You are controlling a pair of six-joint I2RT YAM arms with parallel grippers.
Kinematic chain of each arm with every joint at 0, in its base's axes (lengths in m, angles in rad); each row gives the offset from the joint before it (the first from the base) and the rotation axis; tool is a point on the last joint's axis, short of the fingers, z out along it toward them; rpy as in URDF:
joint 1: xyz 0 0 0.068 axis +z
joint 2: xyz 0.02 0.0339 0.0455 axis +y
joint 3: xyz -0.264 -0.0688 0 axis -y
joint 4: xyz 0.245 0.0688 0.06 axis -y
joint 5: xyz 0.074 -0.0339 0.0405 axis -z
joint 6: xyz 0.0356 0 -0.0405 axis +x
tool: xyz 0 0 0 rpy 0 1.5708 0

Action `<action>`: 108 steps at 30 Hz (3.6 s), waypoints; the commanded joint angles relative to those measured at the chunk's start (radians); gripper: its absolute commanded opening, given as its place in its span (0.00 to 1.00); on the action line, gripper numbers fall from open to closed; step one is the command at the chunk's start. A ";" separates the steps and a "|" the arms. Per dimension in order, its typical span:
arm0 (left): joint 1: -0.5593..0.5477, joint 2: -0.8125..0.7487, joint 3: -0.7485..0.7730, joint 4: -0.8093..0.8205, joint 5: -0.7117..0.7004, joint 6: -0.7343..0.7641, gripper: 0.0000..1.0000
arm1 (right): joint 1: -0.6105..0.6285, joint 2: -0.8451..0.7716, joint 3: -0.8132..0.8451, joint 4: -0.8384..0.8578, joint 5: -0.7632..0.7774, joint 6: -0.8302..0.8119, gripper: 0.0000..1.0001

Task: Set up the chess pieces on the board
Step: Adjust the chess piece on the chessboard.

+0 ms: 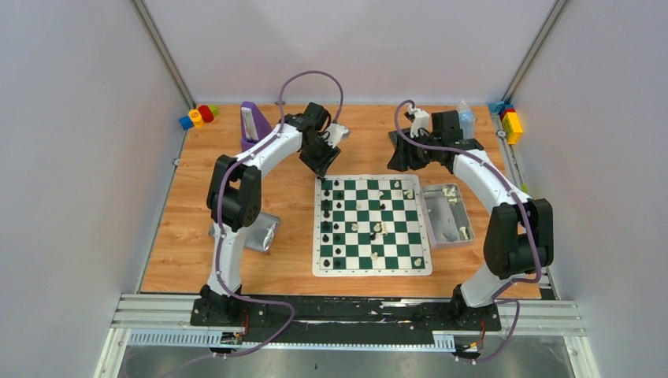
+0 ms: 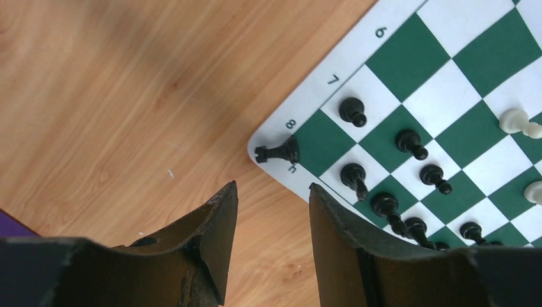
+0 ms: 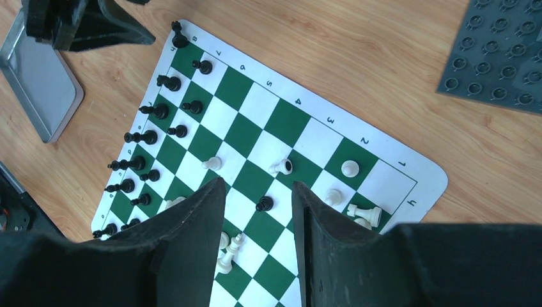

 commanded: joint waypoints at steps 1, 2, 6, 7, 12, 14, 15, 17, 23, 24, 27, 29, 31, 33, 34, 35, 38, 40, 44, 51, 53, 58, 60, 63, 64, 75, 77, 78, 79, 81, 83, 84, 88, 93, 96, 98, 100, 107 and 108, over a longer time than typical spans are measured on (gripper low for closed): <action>0.055 -0.065 -0.022 0.106 0.079 0.033 0.53 | 0.005 0.015 0.017 0.015 -0.038 -0.025 0.43; 0.060 -0.073 -0.041 0.128 0.093 0.056 0.53 | 0.005 0.016 0.018 0.014 -0.040 -0.026 0.43; 0.067 -0.102 -0.099 0.179 0.142 0.179 0.54 | 0.005 0.028 0.022 0.008 -0.045 -0.029 0.43; 0.068 -0.104 -0.102 0.181 0.154 0.201 0.54 | 0.006 0.032 0.025 0.006 -0.047 -0.030 0.43; 0.083 -0.113 -0.113 0.179 0.175 0.264 0.54 | 0.034 0.049 0.066 -0.014 -0.071 -0.067 0.43; 0.107 -0.124 -0.119 0.171 0.215 0.226 0.54 | 0.058 0.066 0.093 -0.014 -0.080 -0.105 0.43; 0.128 -0.139 -0.124 0.169 0.239 0.194 0.54 | 0.073 0.077 0.108 -0.014 -0.085 -0.126 0.44; 0.166 -0.172 -0.147 0.169 0.272 0.138 0.54 | 0.106 0.114 0.151 -0.012 -0.086 -0.173 0.44; 0.299 -0.311 -0.293 0.196 0.383 0.010 0.56 | 0.225 0.257 0.304 0.001 -0.069 -0.244 0.49; 0.324 -0.325 -0.323 0.197 0.396 0.000 0.56 | 0.242 0.286 0.332 0.003 -0.064 -0.247 0.49; 0.365 -0.383 -0.379 0.207 0.417 -0.038 0.57 | 0.287 0.370 0.408 0.012 -0.037 -0.260 0.52; 0.394 -0.411 -0.424 0.219 0.426 -0.054 0.57 | 0.317 0.417 0.454 0.013 -0.018 -0.277 0.53; 0.418 -0.435 -0.452 0.230 0.430 -0.068 0.57 | 0.347 0.460 0.499 0.015 0.009 -0.296 0.53; 0.436 -0.452 -0.475 0.238 0.433 -0.072 0.57 | 0.373 0.501 0.531 0.014 0.034 -0.316 0.54; 0.445 -0.455 -0.483 0.240 0.433 -0.073 0.57 | 0.385 0.520 0.546 0.013 0.044 -0.322 0.54; 0.449 -0.460 -0.494 0.242 0.432 -0.074 0.57 | 0.400 0.546 0.560 0.014 0.055 -0.331 0.54; 0.466 -0.469 -0.506 0.240 0.432 -0.071 0.57 | 0.422 0.599 0.600 0.014 0.083 -0.345 0.53; 0.471 -0.476 -0.511 0.239 0.433 -0.070 0.57 | 0.432 0.623 0.616 0.014 0.086 -0.356 0.52; 0.472 -0.493 -0.519 0.240 0.434 -0.067 0.57 | 0.446 0.655 0.639 0.015 0.108 -0.373 0.50; 0.472 -0.504 -0.527 0.240 0.445 -0.060 0.57 | 0.462 0.679 0.646 0.016 0.180 -0.412 0.49; 0.472 -0.501 -0.527 0.240 0.449 -0.058 0.57 | 0.462 0.680 0.645 0.016 0.191 -0.419 0.49; 0.472 -0.495 -0.526 0.241 0.456 -0.060 0.56 | 0.462 0.688 0.635 0.016 0.194 -0.426 0.47; 0.472 -0.494 -0.526 0.243 0.456 -0.060 0.56 | 0.464 0.694 0.632 0.015 0.193 -0.426 0.47; 0.472 -0.494 -0.527 0.243 0.456 -0.061 0.56 | 0.464 0.701 0.635 0.014 0.190 -0.427 0.46; 0.472 -0.493 -0.527 0.243 0.456 -0.061 0.56 | 0.464 0.704 0.637 0.015 0.188 -0.427 0.46; 0.472 -0.485 -0.526 0.243 0.459 -0.063 0.56 | 0.466 0.719 0.643 0.014 0.182 -0.428 0.38; 0.472 -0.482 -0.527 0.243 0.460 -0.062 0.56 | 0.465 0.719 0.644 0.014 0.184 -0.427 0.36; 0.472 -0.481 -0.528 0.242 0.460 -0.062 0.56 | 0.466 0.720 0.643 0.014 0.184 -0.427 0.34; 0.472 -0.479 -0.528 0.241 0.461 -0.062 0.56 | 0.467 0.719 0.643 0.014 0.183 -0.428 0.33; 0.472 -0.478 -0.528 0.240 0.463 -0.062 0.56 | 0.466 0.719 0.641 0.013 0.186 -0.428 0.30; 0.472 -0.478 -0.528 0.240 0.463 -0.061 0.56 | 0.467 0.716 0.641 0.014 0.188 -0.428 0.28; 0.472 -0.478 -0.528 0.240 0.464 -0.061 0.56 | 0.467 0.715 0.641 0.014 0.191 -0.428 0.26; 0.472 -0.481 -0.528 0.251 0.472 -0.064 0.56 | 0.467 0.701 0.652 0.014 0.203 -0.431 0.19; 0.472 -0.486 -0.537 0.293 0.511 -0.098 0.56 | 0.467 0.665 0.670 0.014 0.204 -0.427 0.06; 0.472 -0.489 -0.547 0.348 0.554 -0.154 0.56 | 0.465 0.623 0.674 0.015 0.190 -0.408 0.03; 0.472 -0.488 -0.546 0.380 0.597 -0.197 0.56 | 0.461 0.583 0.661 0.014 0.161 -0.391 0.02; 0.472 -0.485 -0.543 0.414 0.645 -0.248 0.56 | 0.457 0.539 0.640 0.015 0.128 -0.371 0.01; 0.472 -0.421 -0.493 0.514 0.844 -0.500 0.67 | 0.444 0.398 0.566 0.018 -0.004 -0.300 0.00; 0.470 -0.414 -0.482 0.516 0.856 -0.516 0.67 | 0.443 0.386 0.560 0.017 -0.016 -0.293 0.00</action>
